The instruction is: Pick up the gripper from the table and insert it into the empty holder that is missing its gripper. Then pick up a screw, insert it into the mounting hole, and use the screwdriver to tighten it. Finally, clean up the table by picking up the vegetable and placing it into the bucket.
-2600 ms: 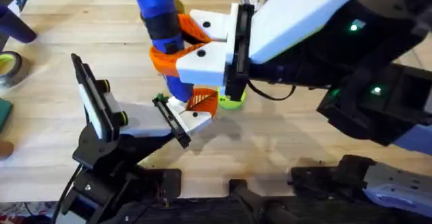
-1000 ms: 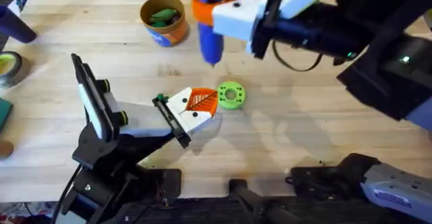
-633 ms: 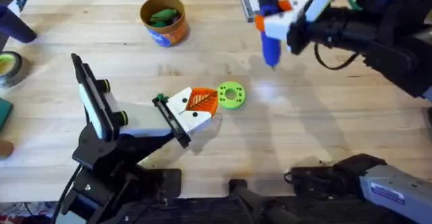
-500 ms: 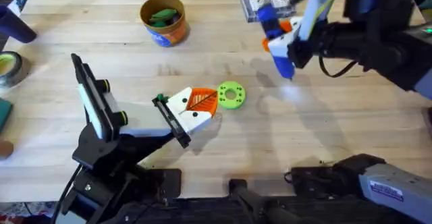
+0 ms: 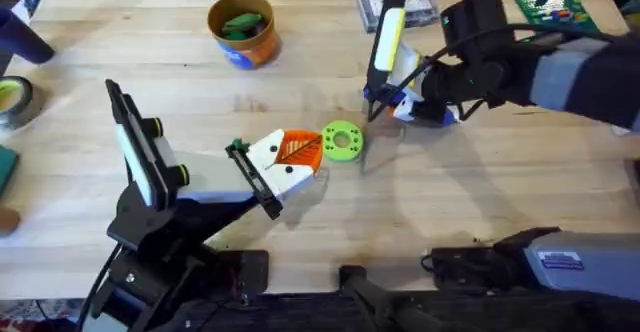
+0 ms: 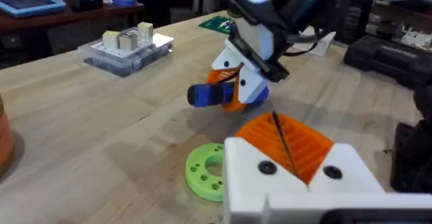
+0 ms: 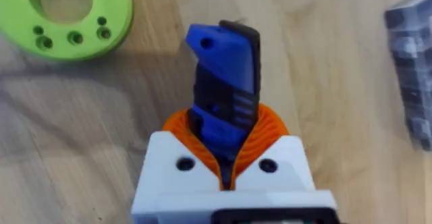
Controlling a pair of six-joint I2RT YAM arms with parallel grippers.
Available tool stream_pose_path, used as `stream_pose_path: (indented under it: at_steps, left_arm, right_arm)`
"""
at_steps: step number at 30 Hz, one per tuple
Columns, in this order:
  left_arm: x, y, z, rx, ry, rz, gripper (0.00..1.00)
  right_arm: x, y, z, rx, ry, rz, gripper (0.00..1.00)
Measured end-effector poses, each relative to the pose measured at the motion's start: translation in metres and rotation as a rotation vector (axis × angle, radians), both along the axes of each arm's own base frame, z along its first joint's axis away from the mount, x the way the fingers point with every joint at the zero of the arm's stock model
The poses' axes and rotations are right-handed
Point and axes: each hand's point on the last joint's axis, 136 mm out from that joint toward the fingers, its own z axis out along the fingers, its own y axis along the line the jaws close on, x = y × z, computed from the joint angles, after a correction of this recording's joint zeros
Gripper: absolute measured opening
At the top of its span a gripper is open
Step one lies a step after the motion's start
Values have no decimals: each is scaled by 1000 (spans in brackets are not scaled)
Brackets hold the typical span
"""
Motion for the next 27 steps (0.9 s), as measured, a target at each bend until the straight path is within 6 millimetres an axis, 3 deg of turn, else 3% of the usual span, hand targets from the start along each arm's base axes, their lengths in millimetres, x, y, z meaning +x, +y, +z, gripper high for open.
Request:
stream_pose_path:
  at_steps: [1,2,6,7,8,14,23,27]
  left_arm:
    - [0,0,0,0,0,0,12]
    - [0,0,0,0,0,0,12]
    - [0,0,0,0,0,0,12]
    - [0,0,0,0,0,0,12]
    - [0,0,0,0,0,0,12]
    - [0,0,0,0,0,0,12]
    - [0,0,0,0,0,0,12]
    - [0,0,0,0,0,0,12]
  right_arm:
    - [0,-1,-5,-10,9,8,101]
    - [-1,-1,-10,-21,19,21,223]
    - [1,-1,-21,-51,29,67,835]
    - [6,-1,-18,-53,10,72,942]
    - [8,-1,-16,-54,2,75,981]
    - [5,-1,-9,-28,18,15,995]
    - [4,-1,70,276,-29,-407,997]
    - [-7,-4,86,383,18,-566,997]
